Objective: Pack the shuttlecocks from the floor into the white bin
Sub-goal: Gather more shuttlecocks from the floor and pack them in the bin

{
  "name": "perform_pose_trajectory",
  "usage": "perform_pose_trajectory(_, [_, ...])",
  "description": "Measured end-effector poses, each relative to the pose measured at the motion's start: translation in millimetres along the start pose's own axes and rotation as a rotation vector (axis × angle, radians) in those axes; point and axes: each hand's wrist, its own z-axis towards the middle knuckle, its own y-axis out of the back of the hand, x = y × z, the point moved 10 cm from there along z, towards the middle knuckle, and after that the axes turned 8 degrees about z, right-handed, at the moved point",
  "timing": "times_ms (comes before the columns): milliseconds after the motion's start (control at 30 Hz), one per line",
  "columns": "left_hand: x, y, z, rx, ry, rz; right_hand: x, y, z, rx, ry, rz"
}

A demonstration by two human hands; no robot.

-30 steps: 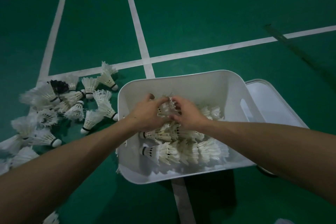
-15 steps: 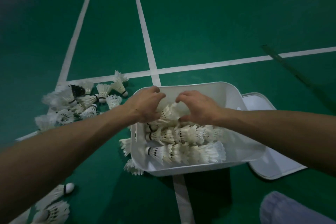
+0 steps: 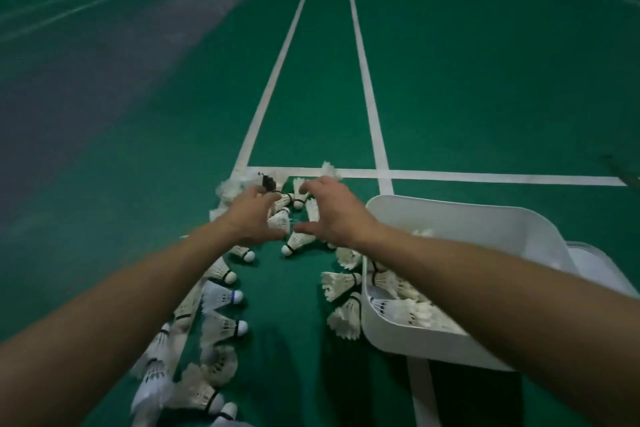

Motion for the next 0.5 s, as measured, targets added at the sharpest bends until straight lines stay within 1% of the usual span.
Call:
perform_pose_trajectory(67, [23,-27,4,0.039,0.050,-0.014,-7,-39,14,0.023,-0.060,0.027])
perform_pose_trajectory(133, [39,-51,11,0.073,0.085,-0.039,-30,-71,25,0.028,-0.165,0.057])
perform_pose_trajectory(233, [48,-80,34,0.093,0.078,-0.051,-75,-95,43,-0.002,-0.335,0.079])
perform_pose_trajectory(300, [50,-98,56,0.098,0.062,-0.093,-102,-107,56,0.008,-0.405,0.056])
perform_pose_trajectory(400, [49,-113,85,0.050,0.047,-0.132,-131,-118,77,0.036,-0.435,0.003])
perform_pose_trajectory(500, [51,-118,105,-0.021,0.040,-0.080,-145,-129,97,0.041,-0.432,-0.049])
